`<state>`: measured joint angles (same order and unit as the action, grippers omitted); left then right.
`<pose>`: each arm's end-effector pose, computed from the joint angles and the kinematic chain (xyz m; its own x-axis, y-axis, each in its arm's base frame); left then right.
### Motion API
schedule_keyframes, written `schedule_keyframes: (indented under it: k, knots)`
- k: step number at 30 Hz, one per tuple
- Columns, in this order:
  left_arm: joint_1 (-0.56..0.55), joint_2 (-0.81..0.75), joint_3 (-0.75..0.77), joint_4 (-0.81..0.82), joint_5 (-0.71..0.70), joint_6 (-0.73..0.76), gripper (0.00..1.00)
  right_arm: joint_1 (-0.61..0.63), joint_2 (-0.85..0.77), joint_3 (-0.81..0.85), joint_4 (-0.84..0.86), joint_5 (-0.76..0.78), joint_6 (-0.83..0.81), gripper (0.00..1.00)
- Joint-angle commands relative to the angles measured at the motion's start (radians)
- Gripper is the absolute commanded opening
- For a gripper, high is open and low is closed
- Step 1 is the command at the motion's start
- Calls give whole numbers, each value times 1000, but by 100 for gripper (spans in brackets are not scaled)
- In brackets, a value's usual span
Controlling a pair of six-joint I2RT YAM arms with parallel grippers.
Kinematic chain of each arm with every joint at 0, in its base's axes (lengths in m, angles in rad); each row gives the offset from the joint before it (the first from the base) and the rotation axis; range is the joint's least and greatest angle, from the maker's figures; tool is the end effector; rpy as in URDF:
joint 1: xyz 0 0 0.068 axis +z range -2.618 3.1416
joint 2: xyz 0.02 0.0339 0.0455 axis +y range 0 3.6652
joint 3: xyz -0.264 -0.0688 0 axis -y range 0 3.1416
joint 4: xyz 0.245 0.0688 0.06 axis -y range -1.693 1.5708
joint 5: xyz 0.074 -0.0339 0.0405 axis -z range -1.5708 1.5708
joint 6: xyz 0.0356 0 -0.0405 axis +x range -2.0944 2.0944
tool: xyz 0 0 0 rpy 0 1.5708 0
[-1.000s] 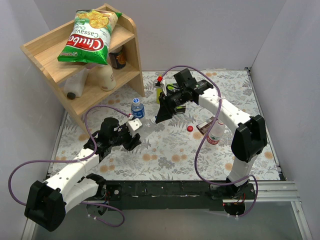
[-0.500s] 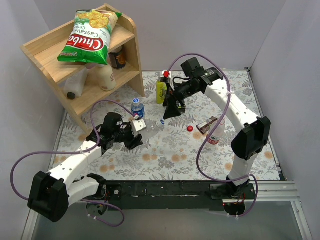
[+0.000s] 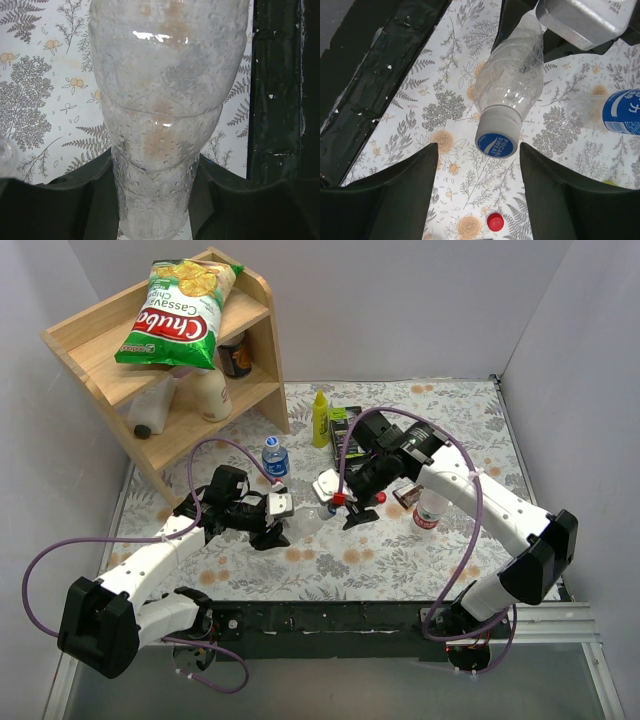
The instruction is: Screw on the bottle caps
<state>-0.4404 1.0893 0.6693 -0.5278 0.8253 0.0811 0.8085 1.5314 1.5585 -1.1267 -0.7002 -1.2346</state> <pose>0.1726 -0.1103 0.2227 -0.6774 0.3800 -0.6299 0.7343 0.4014 -0.5475 0.1898 0.2320 0.3537 0.5098 -0.5114 -0.6918 -0.8300 -0.5039 -0.2391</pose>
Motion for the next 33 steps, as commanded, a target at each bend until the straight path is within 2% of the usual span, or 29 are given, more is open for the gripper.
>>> schedule_keyframes:
  k: [1, 2, 7, 13, 27, 30, 31, 33]
  knots:
    - [5, -11, 32, -23, 57, 29, 0, 12, -63, -46, 114, 54, -54, 69]
    - [5, -9, 33, -21, 60, 29, 0, 14, -66, -44, 119, 56, -49, 64]
    - [5, 4, 42, -18, 71, 28, 0, 14, -60, -41, 136, 65, -13, 56]
    - [5, 12, 50, -18, 75, 23, 0, 23, -63, -37, 168, 47, 20, 54]
    - [5, 20, 49, -6, 77, 5, 0, 47, -71, -38, 148, 34, -19, 50]
    - [5, 21, 47, -1, 77, 2, 0, 52, -68, -40, 151, 36, -14, 40]
    - [5, 20, 46, 0, 75, 0, 0, 54, -62, -38, 150, 36, -2, 28]
    - [5, 12, 41, 17, 74, -13, 0, 54, -54, -35, 156, 44, 23, 13]
